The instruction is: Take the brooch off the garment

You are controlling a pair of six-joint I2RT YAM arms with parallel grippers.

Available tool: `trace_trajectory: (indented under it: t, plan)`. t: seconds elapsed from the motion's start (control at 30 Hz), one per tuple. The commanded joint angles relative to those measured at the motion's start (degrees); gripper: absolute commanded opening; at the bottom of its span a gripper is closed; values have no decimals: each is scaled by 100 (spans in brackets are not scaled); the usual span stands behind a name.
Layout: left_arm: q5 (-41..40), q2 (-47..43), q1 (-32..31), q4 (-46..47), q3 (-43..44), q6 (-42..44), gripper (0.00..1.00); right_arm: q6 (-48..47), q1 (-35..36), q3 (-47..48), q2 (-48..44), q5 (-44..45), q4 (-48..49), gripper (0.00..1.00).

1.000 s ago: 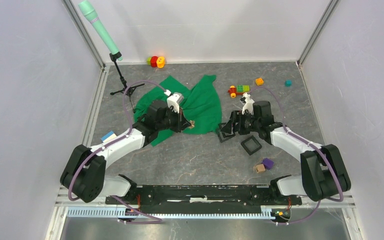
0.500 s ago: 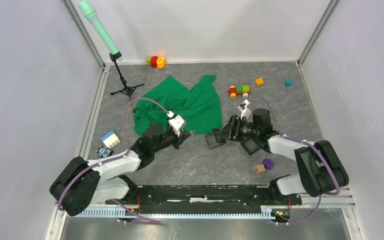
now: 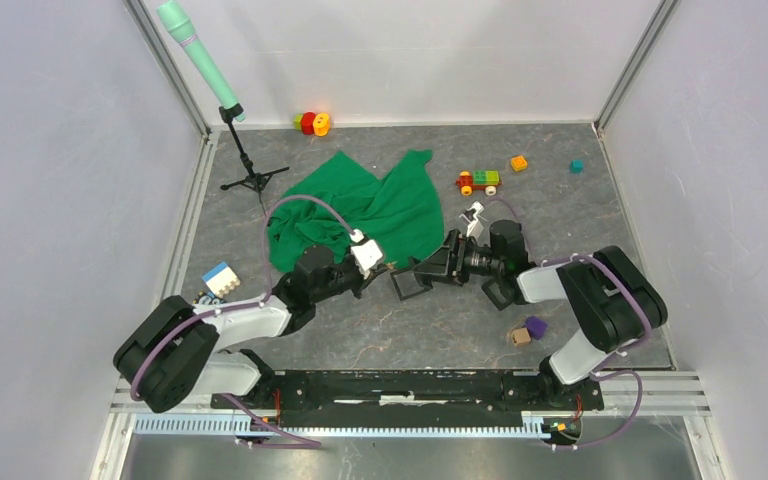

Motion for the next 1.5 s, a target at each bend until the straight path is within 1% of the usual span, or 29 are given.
trace_trajectory:
  t: [0.0, 0.2, 0.5, 0.73, 0.77, 0.83, 0.93, 1.03, 1.07, 1.17, 1.27, 1.3, 1.33, 1.4, 1.47]
  plan:
    - [214, 279, -85, 531, 288, 358, 3, 422, 102, 61, 302, -160, 935, 57]
    - [280, 562, -215, 700, 285, 503, 3, 422, 164, 113, 484, -113, 1027, 57]
    - [202, 802, -308, 707, 353, 717, 3, 462, 274, 105, 642, -97, 1192, 56]
    - [244, 913, -360, 688, 381, 722, 7, 516, 309, 53, 665, -78, 1306, 56]
    - [230, 930, -370, 664, 373, 725, 9, 508, 314, 53, 664, -78, 1307, 57]
    - [223, 951, -389, 656, 364, 704, 16, 511, 314, 47, 663, -63, 1299, 56]
    - [384, 913, -428, 642, 324, 638, 32, 516, 314, 36, 674, -11, 1315, 56]
    - [539, 814, -435, 422, 337, 501, 43, 549, 314, 26, 678, 26, 1342, 56]
    - [571, 783, -441, 349, 337, 449, 46, 547, 314, 33, 672, 42, 1335, 56]
    - [675, 656, -435, 108, 379, 355, 50, 543, 309, 52, 685, 71, 1326, 56]
    - [779, 413, -442, -135, 421, 191, 57, 493, 302, 83, 691, 101, 1264, 56]
    - [745, 318, -442, -187, 436, 63, 64, 427, 305, 115, 690, 119, 1184, 56]
    - [657, 243, -442, -313, 481, -86, 68, 353, 291, 146, 677, 141, 1055, 57]
    - [485, 120, -442, -583, 556, -229, 71, 187, 255, 205, 647, 170, 847, 57]
    - [195, -32, -442, -542, 480, -496, 76, 96, 187, 210, 625, 151, 761, 57]
